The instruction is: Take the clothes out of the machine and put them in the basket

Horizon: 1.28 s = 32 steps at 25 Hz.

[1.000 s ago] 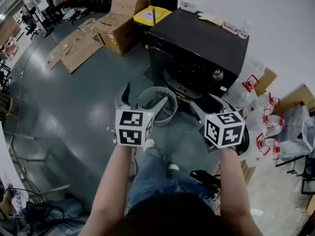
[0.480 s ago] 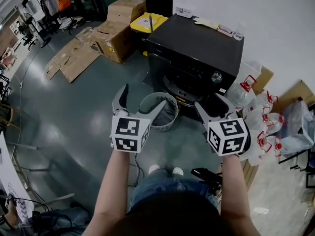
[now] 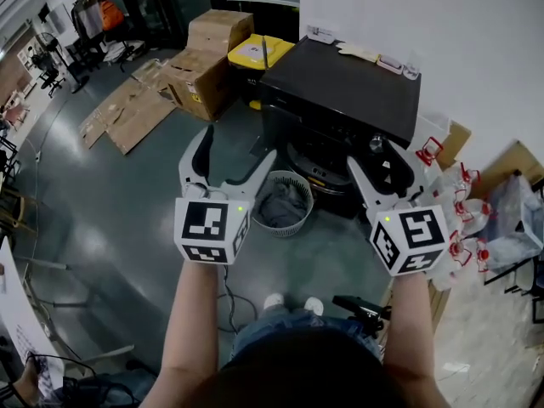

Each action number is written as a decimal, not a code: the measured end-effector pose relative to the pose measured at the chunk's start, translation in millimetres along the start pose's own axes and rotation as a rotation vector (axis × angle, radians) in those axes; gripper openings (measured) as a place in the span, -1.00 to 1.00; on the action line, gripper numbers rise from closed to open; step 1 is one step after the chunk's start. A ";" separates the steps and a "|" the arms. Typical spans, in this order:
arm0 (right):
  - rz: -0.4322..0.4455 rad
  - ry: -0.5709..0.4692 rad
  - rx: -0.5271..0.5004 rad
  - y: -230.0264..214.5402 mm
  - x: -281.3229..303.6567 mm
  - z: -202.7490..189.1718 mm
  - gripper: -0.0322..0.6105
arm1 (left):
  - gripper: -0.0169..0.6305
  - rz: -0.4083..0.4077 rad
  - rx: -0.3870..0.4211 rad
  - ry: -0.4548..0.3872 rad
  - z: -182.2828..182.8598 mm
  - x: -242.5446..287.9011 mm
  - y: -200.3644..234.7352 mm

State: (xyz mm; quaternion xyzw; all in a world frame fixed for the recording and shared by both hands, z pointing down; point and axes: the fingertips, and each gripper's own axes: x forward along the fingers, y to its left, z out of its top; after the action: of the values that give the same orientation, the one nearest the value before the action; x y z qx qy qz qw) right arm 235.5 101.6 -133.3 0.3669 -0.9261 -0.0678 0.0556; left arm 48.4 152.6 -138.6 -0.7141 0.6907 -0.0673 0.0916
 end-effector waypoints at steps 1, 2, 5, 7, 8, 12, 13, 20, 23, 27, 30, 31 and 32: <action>-0.006 -0.018 -0.018 1.1 -3.1 9.2 -0.12 | 0.40 0.004 0.013 -0.012 5.9 -2.8 2.4; -0.013 -0.037 -0.034 1.9 -6.7 18.4 -0.16 | 0.34 0.009 0.024 -0.024 11.4 -6.1 4.8; -0.048 -0.100 -0.081 -0.1 -18.4 45.4 -0.42 | -0.03 0.015 0.056 -0.049 23.5 -14.8 10.5; -0.069 -0.139 -0.115 -2.7 -25.5 58.7 -0.54 | -0.37 0.011 0.078 -0.056 28.2 -18.0 12.3; -0.079 -0.150 -0.127 -4.0 -28.9 62.3 -0.55 | -0.59 0.012 0.090 -0.068 31.4 -19.8 13.0; -0.136 -0.120 -0.143 -12.2 -38.8 57.9 -0.90 | -0.94 0.027 0.091 -0.124 41.1 -28.5 17.5; -0.143 -0.109 -0.149 -14.0 -40.1 55.7 -0.90 | -0.94 0.034 0.087 -0.131 42.4 -29.3 18.8; -0.166 -0.119 -0.171 -26.5 -56.7 59.3 -0.90 | -0.94 0.079 0.080 -0.154 49.8 -35.0 25.8; -0.188 -0.110 -0.189 -32.3 -62.6 58.3 -0.90 | -0.94 0.091 0.086 -0.152 49.3 -37.8 29.5; -0.200 -0.084 -0.198 -35.9 -63.8 53.0 -0.90 | -0.94 0.100 0.089 -0.148 49.8 -38.2 33.3; -0.204 -0.081 -0.199 -35.4 -65.1 50.6 -0.90 | -0.94 0.099 0.099 -0.144 48.7 -38.7 31.5; -0.205 -0.082 -0.201 -35.0 -65.2 50.5 -0.90 | -0.94 0.099 0.105 -0.142 48.6 -38.9 31.1; -0.205 -0.082 -0.203 -34.7 -65.2 50.9 -0.90 | -0.94 0.099 0.112 -0.140 48.7 -38.9 31.0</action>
State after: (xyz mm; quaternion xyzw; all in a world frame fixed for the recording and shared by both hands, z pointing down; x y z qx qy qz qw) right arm 298.3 125.7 -192.6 0.4490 -0.8736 -0.1816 0.0474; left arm 27.6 192.4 -191.8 -0.6758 0.7123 -0.0511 0.1828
